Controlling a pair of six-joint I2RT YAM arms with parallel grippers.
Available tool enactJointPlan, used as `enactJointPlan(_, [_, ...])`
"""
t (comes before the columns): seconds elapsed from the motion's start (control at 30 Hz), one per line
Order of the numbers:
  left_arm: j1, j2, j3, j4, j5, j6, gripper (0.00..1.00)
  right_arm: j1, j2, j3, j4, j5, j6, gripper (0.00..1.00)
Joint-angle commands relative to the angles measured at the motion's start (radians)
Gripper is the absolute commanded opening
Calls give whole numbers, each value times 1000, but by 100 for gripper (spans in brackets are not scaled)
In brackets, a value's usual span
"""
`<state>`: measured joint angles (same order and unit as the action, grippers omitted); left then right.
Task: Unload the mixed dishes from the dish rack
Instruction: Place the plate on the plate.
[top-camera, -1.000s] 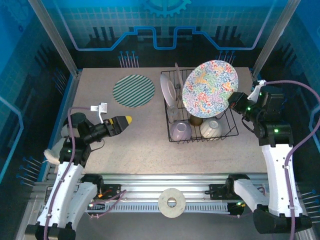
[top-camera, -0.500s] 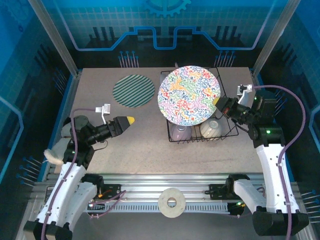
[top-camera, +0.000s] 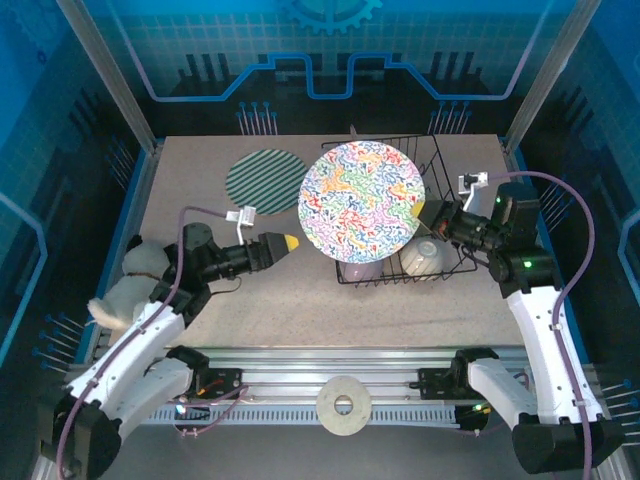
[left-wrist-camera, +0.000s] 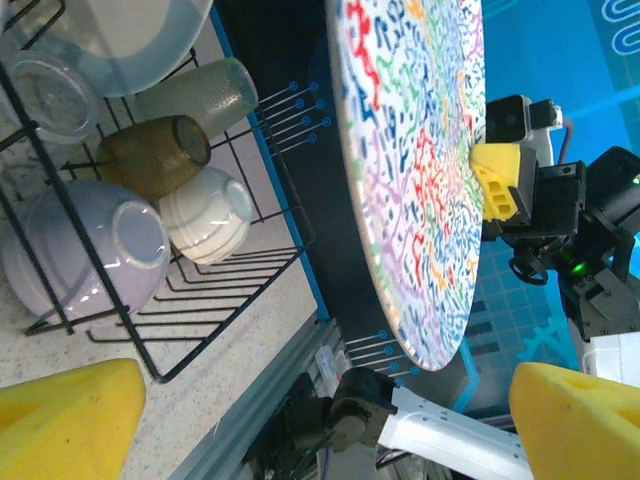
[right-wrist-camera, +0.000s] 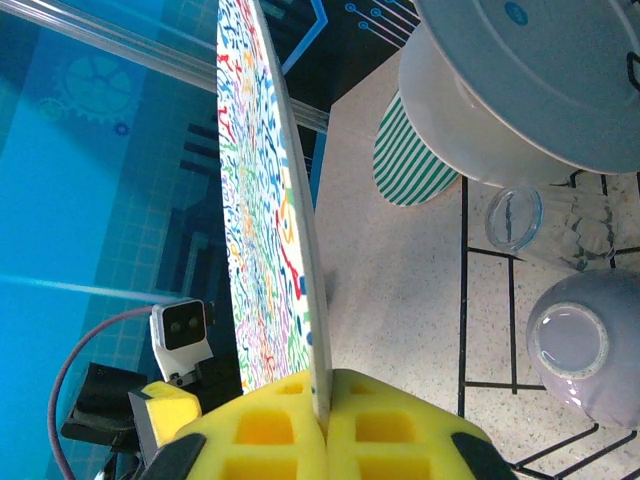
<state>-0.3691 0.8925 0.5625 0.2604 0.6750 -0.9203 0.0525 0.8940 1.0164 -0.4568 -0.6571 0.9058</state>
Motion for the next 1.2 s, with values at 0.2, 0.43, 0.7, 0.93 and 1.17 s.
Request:
enactJointPlan(0.2, [-77, 121, 68, 208, -96, -54, 73, 19, -5, -14, 88, -57, 35, 0])
enactJointPlan(0.43, [-106, 200, 80, 291, -133, -99, 57, 20, -1, -19, 93, -65, 39, 0])
enactJointPlan(0.7, [-126, 246, 60, 389, -166, -168, 28, 20, 3, -24, 95, -66, 36, 0])
enactJointPlan(0.93, [-152, 249, 19, 453, -230, -227, 0, 22, 15, -29, 105, -67, 32, 0])
enactJointPlan(1.17, [-190, 238, -22, 506, -313, -280, 0, 46, 44, -22, 145, -89, 8, 4])
